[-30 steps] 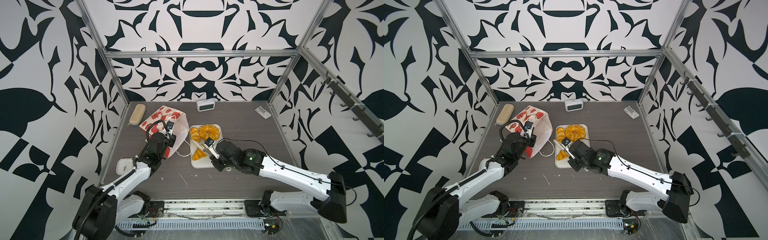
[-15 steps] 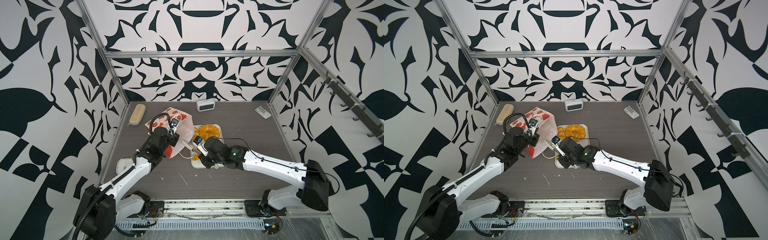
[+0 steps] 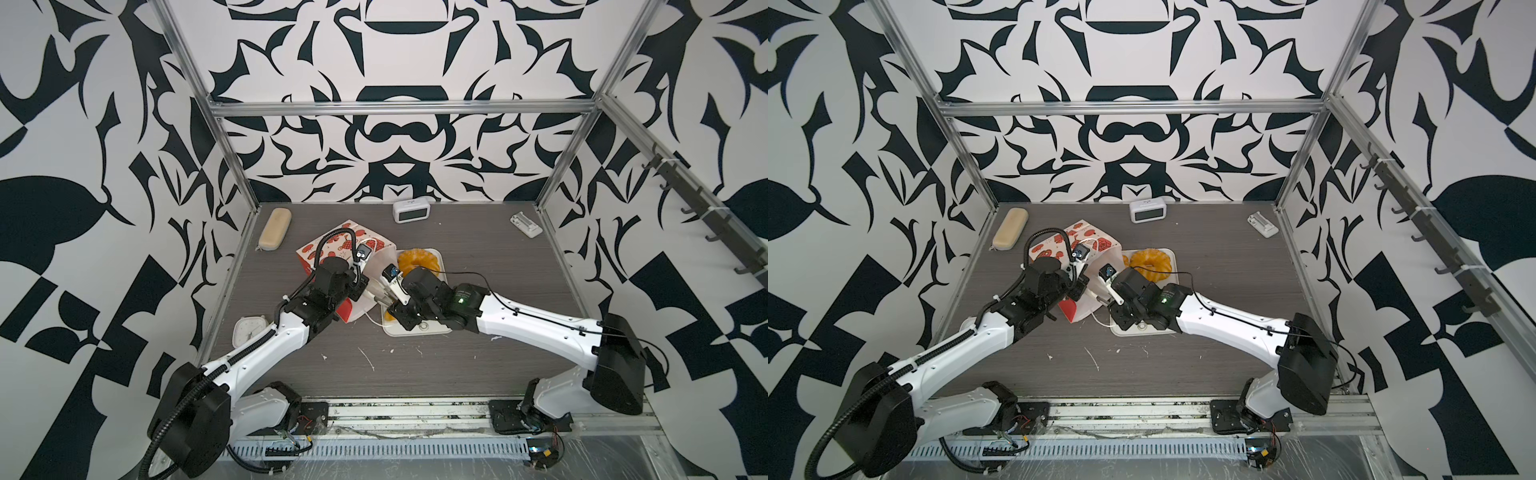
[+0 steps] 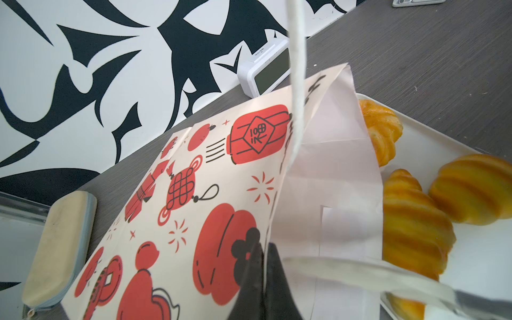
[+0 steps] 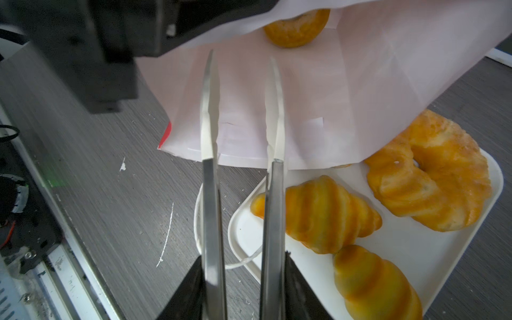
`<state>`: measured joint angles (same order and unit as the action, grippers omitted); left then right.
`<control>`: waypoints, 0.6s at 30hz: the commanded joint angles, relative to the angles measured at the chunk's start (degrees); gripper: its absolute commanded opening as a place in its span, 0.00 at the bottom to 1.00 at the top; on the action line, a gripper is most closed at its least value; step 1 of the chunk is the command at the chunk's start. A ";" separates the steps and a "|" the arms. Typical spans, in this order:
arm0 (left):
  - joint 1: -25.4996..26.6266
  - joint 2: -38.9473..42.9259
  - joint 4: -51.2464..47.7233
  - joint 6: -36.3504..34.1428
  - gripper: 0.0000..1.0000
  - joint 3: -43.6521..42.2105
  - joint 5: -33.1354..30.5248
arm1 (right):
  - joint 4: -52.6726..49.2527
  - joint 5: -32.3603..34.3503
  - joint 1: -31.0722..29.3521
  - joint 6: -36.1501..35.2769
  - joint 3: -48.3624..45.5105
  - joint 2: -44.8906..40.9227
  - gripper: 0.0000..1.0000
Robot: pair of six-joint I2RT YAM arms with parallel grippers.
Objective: Take the fake bread out of the paper bag
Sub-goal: 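Swing the right tongs toward the paper bag held by the left gripper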
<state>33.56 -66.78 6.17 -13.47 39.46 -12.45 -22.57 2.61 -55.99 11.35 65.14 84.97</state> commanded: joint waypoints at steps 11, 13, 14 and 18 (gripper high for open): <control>1.83 4.18 2.08 0.14 0.05 -1.00 -3.37 | 0.30 -2.58 5.02 7.30 12.12 9.60 0.52; 1.92 4.36 2.23 -0.14 0.05 -1.16 -3.92 | 0.27 -3.56 5.54 7.88 14.12 11.67 0.53; 1.95 4.50 2.40 -0.32 0.05 -1.31 -4.13 | 0.16 -3.47 5.71 8.07 15.10 12.78 0.53; 2.03 5.17 3.10 -0.57 0.05 -1.75 -5.55 | -1.41 -2.13 6.17 8.65 19.00 16.04 0.54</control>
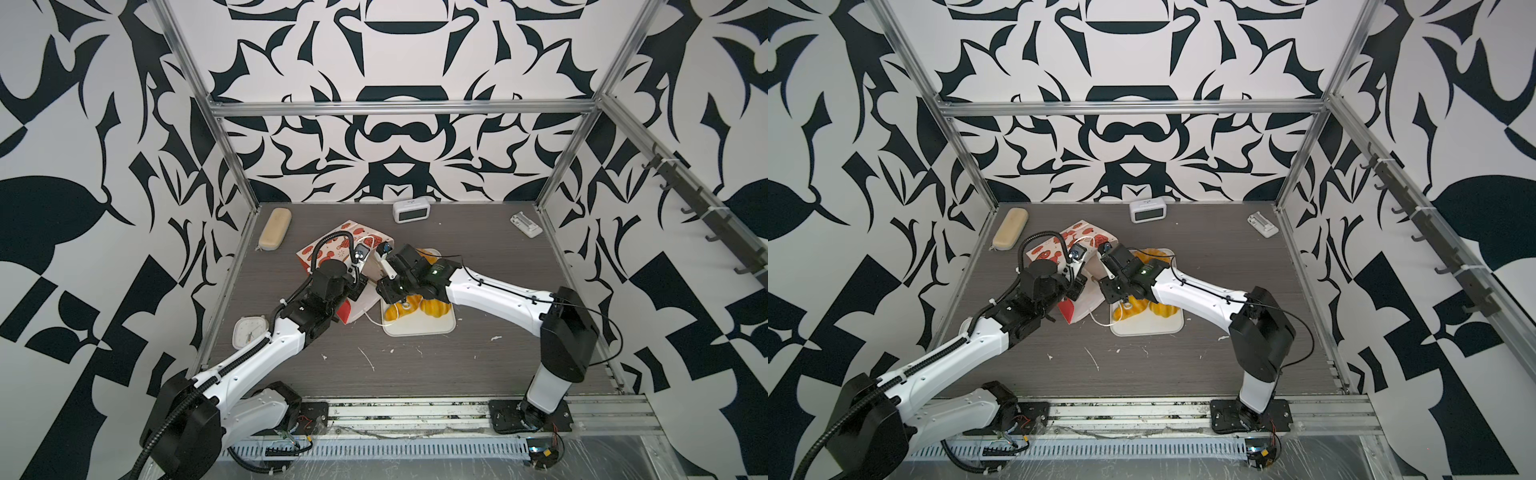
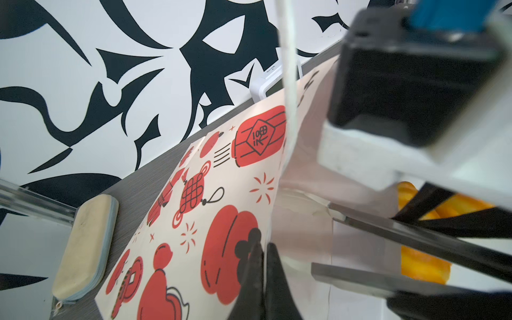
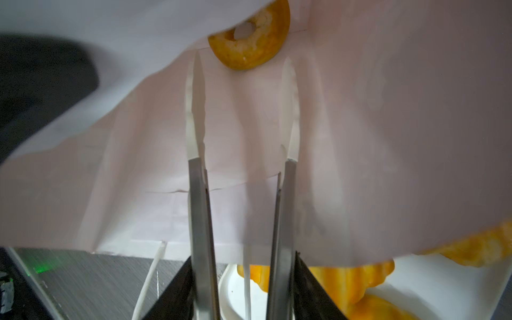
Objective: Take the fake bread out of the paper bag
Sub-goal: 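Swing the right tongs toward the paper bag held by the left gripper, then insert the open right tongs into the paper bag's mouth toward the ring bread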
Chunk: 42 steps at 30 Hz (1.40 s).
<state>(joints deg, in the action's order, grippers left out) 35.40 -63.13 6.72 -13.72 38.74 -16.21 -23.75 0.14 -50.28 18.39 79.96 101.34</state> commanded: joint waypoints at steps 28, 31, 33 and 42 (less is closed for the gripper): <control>0.22 -3.19 7.19 2.38 0.05 0.15 -7.17 | 0.95 -3.66 2.67 9.29 7.43 6.91 0.55; 0.20 -3.06 7.10 1.71 0.05 0.27 -7.48 | -0.02 -3.81 2.71 9.09 6.05 4.52 0.56; 0.20 -2.87 6.93 1.31 0.05 0.34 -7.76 | -0.58 -3.95 2.65 8.74 5.65 2.92 0.56; 0.17 -2.43 6.01 0.71 0.05 0.83 -8.58 | -2.27 -5.43 2.49 9.19 6.34 0.53 0.56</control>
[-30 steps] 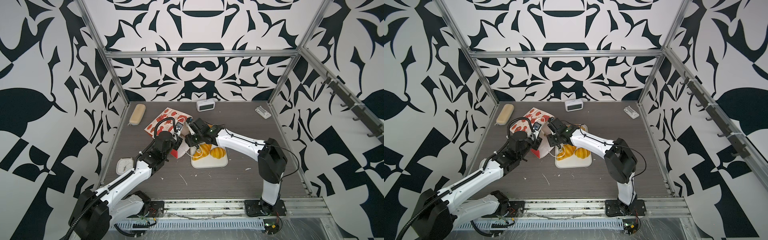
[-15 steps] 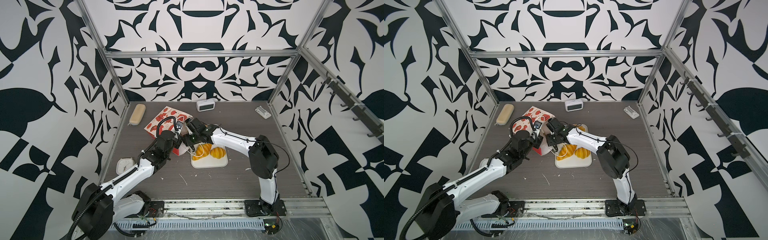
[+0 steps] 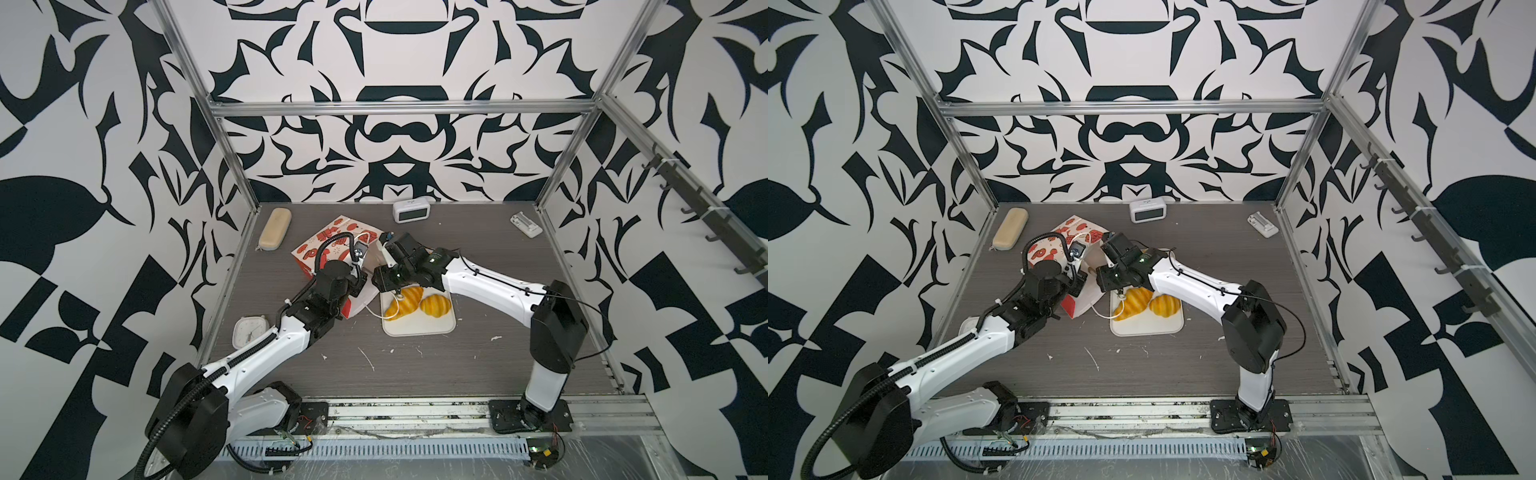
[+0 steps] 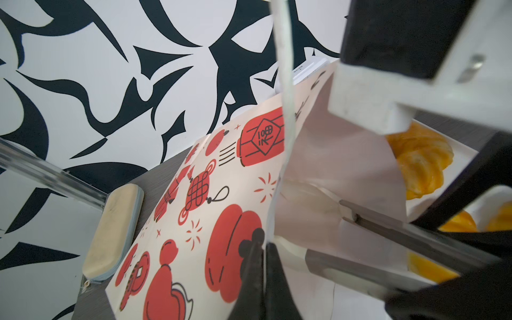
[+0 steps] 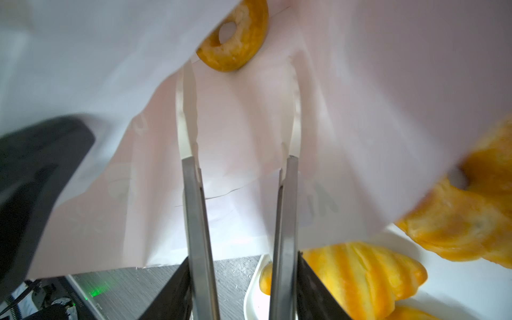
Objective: Take the fake bread out of the paper bag
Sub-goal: 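Insert the open right tongs into the paper bag's mouth toward the ring bread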
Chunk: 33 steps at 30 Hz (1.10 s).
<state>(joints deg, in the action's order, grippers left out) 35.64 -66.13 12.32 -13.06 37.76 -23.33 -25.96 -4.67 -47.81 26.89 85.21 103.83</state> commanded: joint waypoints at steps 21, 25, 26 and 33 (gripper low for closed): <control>-0.13 -1.16 0.34 0.49 0.05 4.25 -1.67 | 1.92 0.13 -2.53 1.64 2.43 0.64 0.55; -0.12 -1.63 0.50 0.58 0.05 4.83 -2.74 | 2.36 0.19 -2.82 2.68 1.91 0.29 0.54; -0.13 -1.65 0.64 0.58 0.05 4.92 -2.97 | 2.40 0.31 -2.96 2.86 1.40 -0.11 0.54; -0.06 -1.36 1.02 0.49 0.05 5.12 -3.41 | 1.41 2.36 -3.93 3.38 -1.16 -2.84 0.53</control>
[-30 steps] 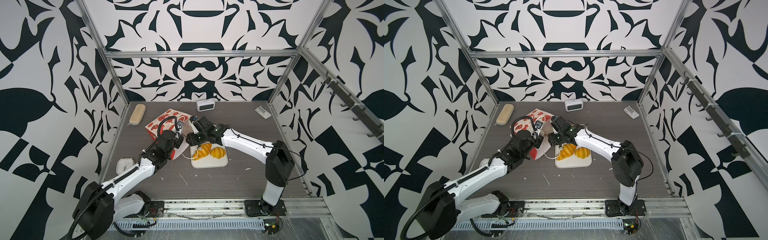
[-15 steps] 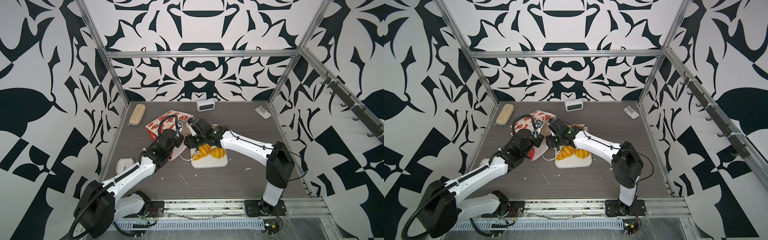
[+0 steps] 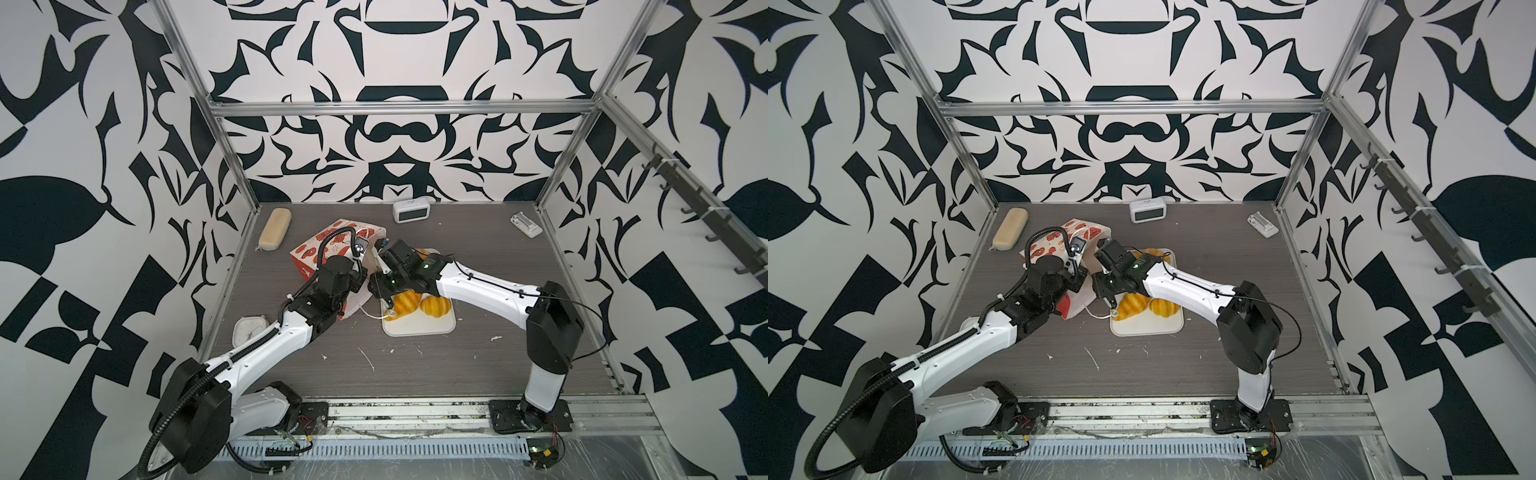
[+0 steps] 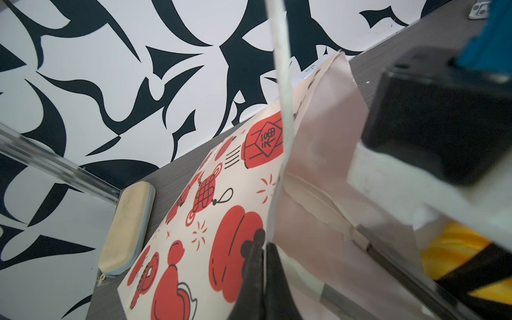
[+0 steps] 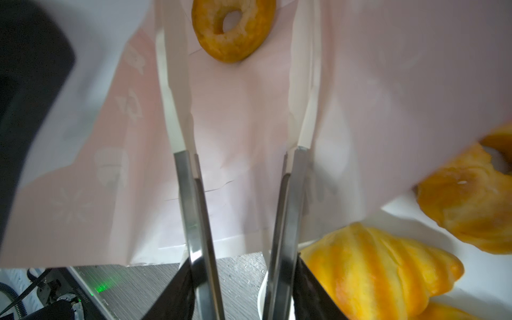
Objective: Take the fake bread out of the paper bag
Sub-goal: 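Insert the open right tongs into the paper bag's mouth toward the ring bread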
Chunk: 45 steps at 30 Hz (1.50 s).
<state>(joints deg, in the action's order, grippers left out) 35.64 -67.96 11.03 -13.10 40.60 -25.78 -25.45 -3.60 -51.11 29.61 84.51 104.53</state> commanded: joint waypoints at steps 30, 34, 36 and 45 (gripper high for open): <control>-0.13 -0.60 -2.16 -0.66 0.00 3.14 0.08 | -2.70 0.15 -0.68 -0.74 0.53 -6.30 0.53; -0.13 -0.43 -1.59 -0.05 0.00 1.48 0.18 | -2.93 0.00 -0.47 -1.29 1.63 -4.17 0.53; -0.13 -0.05 -1.15 0.84 0.00 0.36 0.88 | -2.93 -0.07 -0.44 -1.53 2.41 -2.15 0.53; -0.08 0.01 0.82 3.57 0.00 -3.01 3.22 | -3.01 -2.98 0.39 -1.47 4.79 2.14 0.53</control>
<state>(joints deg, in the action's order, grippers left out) 35.64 -68.47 8.91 -11.70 38.50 -24.08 -29.21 -5.10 -51.13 28.69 86.30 108.07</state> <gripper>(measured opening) 0.052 0.530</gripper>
